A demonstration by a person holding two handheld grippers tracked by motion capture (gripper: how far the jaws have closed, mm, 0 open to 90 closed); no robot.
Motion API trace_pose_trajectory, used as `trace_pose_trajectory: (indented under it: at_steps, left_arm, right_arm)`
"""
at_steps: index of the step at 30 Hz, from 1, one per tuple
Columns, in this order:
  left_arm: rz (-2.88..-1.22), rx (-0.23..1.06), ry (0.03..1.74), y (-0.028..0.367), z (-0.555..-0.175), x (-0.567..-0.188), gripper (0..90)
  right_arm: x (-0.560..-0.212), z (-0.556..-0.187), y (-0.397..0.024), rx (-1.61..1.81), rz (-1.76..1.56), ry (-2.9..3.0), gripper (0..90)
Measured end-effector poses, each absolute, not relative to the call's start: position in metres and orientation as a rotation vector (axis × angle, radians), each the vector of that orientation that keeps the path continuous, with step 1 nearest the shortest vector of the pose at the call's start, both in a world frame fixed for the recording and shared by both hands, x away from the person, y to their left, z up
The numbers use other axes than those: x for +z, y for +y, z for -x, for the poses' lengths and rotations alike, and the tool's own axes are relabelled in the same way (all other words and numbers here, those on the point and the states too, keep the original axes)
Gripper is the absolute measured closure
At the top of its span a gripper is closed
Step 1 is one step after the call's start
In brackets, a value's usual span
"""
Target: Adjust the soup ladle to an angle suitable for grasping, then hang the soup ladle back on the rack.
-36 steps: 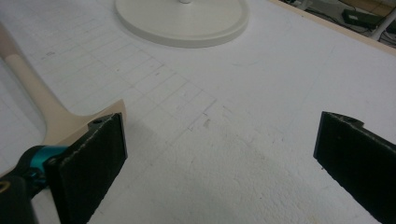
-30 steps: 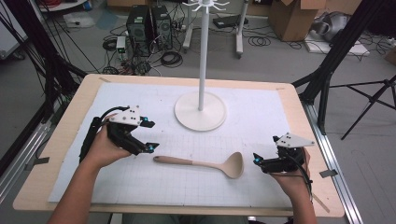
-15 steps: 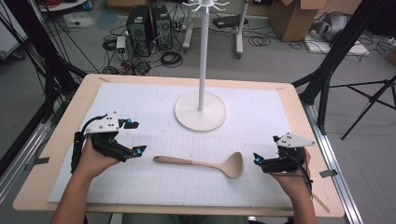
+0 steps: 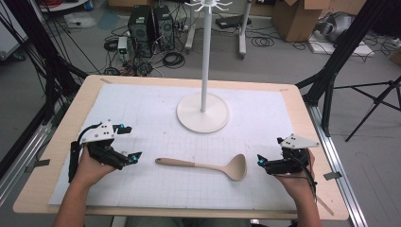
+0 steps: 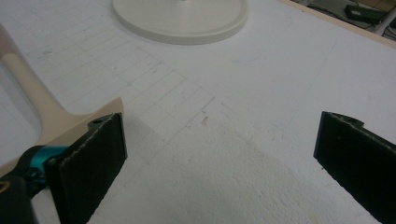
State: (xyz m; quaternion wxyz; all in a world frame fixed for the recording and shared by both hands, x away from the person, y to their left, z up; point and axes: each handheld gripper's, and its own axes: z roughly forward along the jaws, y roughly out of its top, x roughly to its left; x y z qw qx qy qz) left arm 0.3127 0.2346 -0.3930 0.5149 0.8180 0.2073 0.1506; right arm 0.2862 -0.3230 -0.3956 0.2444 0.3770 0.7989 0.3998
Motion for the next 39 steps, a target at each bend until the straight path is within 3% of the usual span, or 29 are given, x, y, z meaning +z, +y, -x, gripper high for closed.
trace_pose_trajectory:
  at_steps: [28, 39]
  left_arm:
    - [-1.925, 0.383, 0.515, 0.248, -0.308, -0.389, 1.7]
    - [-1.932, 0.385, 0.484, 0.247, -0.306, -0.386, 1.7]
  right_arm:
    - [-0.395, -0.286, -0.327, 1.119, -1.036, 2.17, 1.1]
    - [-0.37, -0.297, -0.314, 1.143, -0.968, 2.203, 1.1]
